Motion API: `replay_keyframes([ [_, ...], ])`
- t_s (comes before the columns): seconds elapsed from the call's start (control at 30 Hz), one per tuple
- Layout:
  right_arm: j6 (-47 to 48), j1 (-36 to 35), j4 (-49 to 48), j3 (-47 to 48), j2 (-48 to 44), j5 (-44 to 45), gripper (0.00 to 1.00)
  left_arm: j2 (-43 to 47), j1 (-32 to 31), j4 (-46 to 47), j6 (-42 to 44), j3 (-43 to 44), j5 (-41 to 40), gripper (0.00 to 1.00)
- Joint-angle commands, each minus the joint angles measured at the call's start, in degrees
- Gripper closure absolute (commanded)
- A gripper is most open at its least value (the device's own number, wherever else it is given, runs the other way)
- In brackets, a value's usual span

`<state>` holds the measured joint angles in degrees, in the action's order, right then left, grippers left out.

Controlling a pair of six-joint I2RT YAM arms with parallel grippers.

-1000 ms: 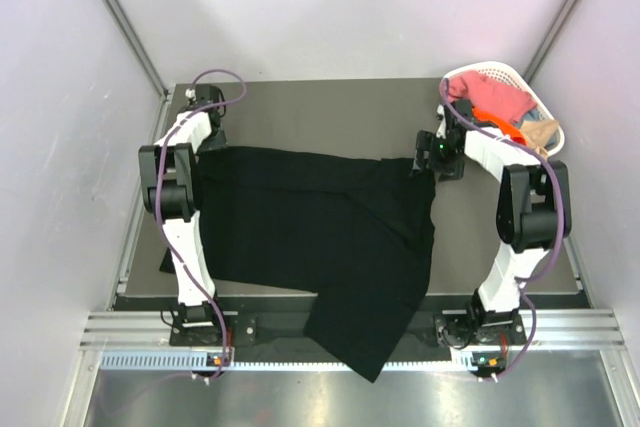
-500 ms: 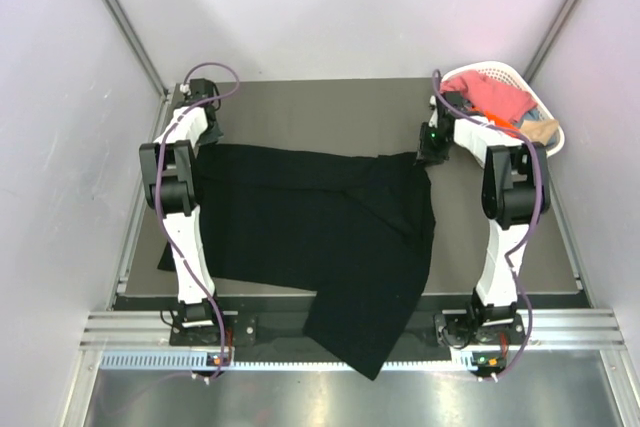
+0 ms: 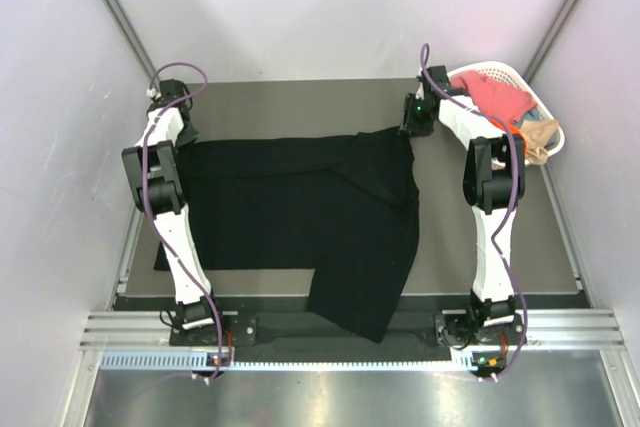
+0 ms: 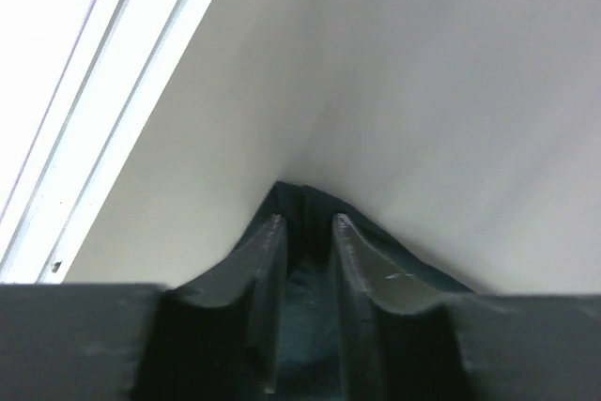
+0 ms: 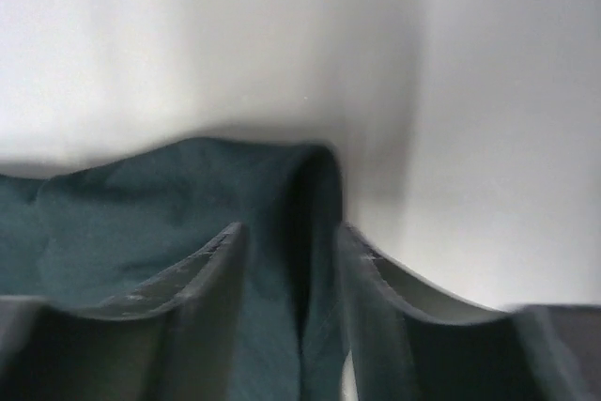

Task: Fold and stack the t-shirts
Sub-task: Fold the tshirt

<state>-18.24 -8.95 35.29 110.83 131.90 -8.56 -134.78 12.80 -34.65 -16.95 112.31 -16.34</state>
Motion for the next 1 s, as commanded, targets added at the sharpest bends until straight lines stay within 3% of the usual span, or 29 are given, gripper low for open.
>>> replay_keyframes([
  [0.0, 1.4, 0.1, 2.5, 4.7, -0.2, 2.4, 0.54, 2.0, 0.5, -0.9, -1.8, 0.5, -0.9, 0.63],
  [0.07, 1.6, 0.1, 2.7, 5.2, -1.2, 2.8, 0.45, 3.7, 0.5, -1.1, -2.1, -0.2, -0.3, 0.61],
  [0.2, 2.2, 0.2, 4.0, 5.2, -2.7, 2.4, 0.43, 6.5, 0.3, -1.7, -2.1, -2.6, -0.9, 0.58],
  [0.43, 2.5, 0.1, 2.4, 3.7, -2.3, -0.4, 0.67, 11.2, 0.2, -1.7, -4.5, -7.9, 0.0, 0.6],
  [0.97, 0.0, 0.1, -0.1, 8.3, 3.3, -2.9, 0.8, 11.7, -0.3, -3.6, -8.3, -11.6, 6.8, 0.71],
])
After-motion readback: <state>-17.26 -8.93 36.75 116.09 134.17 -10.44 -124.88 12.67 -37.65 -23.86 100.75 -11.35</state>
